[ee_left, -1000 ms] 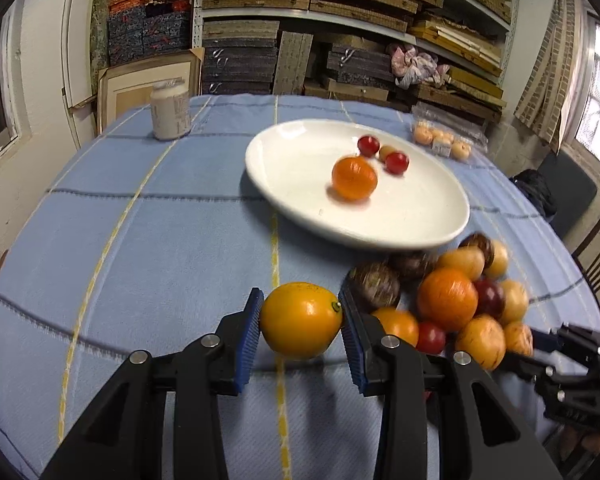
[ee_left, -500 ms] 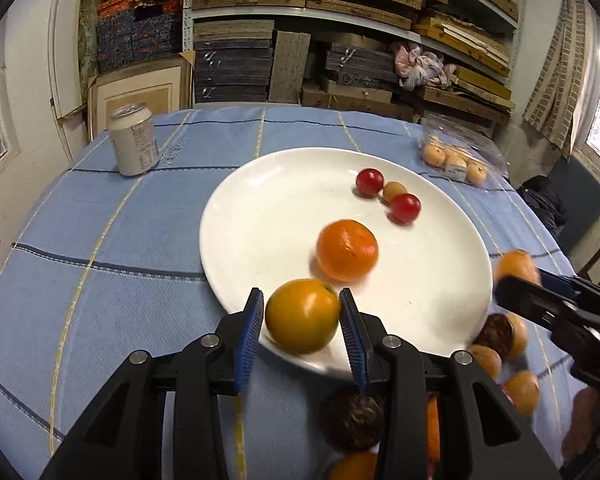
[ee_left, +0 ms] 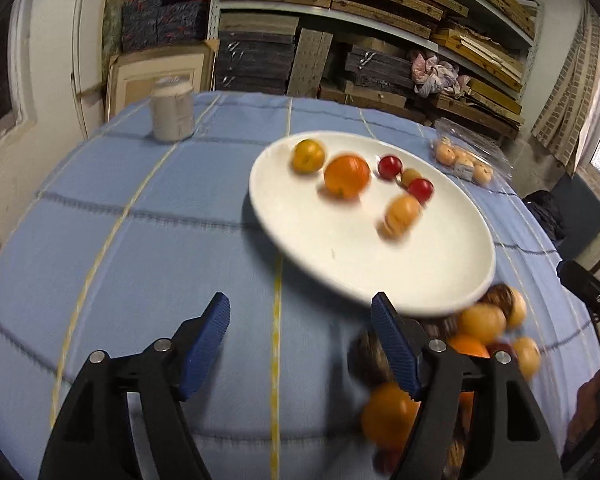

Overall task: Organize fruits
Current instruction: 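Lower yellow tomato and speckled gourd onto the white plate, opening both tools, then move both open tools back toward the remaining fruit cluster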

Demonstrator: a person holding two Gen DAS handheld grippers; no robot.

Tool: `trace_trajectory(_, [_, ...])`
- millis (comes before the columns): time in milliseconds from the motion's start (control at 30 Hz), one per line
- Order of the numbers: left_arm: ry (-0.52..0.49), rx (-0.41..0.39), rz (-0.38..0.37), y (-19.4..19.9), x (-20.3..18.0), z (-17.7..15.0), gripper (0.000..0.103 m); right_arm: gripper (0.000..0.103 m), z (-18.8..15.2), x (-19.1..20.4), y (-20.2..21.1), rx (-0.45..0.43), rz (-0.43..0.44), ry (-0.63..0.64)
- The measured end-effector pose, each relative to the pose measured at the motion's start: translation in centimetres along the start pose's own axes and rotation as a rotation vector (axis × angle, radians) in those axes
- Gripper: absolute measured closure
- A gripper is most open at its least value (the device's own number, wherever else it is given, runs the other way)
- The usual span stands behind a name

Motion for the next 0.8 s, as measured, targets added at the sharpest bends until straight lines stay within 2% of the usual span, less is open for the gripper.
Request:
trace_trajectory(100, [-0.029,-0.005,0.015,1.4,-1.0,-1.8,0.028,0.022,-1.9,-1.1,1.1,0.003,-0.028,-0.008])
trace_trajectory(167, [-0.050,-0.012,0.025,1.9,-1.6,-2.7,0.017,0.020,-2.6,-1.7,1.9,-0.001,-0.032,-0.026])
trace_trajectory(367, [-0.107,-0.019,0.033,2.0,-3.0,-3.6,0.017,0.016,-3.5,-2.9,2.8,-0.022,-0.048,-0.052])
trace_trajectory(500, [-0.129,0.001,0.058,1.4,-3.1,-4.0,0.016,0.015,-3.6,-2.9,2.6,-0.016,-0.062,-0.053])
trace_trajectory(633, [-0.128,0.003,0.061,1.1,-3.1,-4.0,0.011,0.014,-3.6,-3.2,2.4,-0.008,-0.065,-0.066])
trace_trajectory(800, [-0.167,0.017,0.056,0.8,-3.9,-4.2,0.011,0.012,-3.7,-3.3,2.0,0.011,-0.071,-0.075])
Point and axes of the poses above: each gripper's, at about its wrist camera, not at the fingertips, and y roughly against the way its jaws point, x to its left, z to its top, the point moved 6 cm from there along -y, roughly the way its jaws point, and after that the axes turned 15 degrees about -z, right-handed, at the moved point
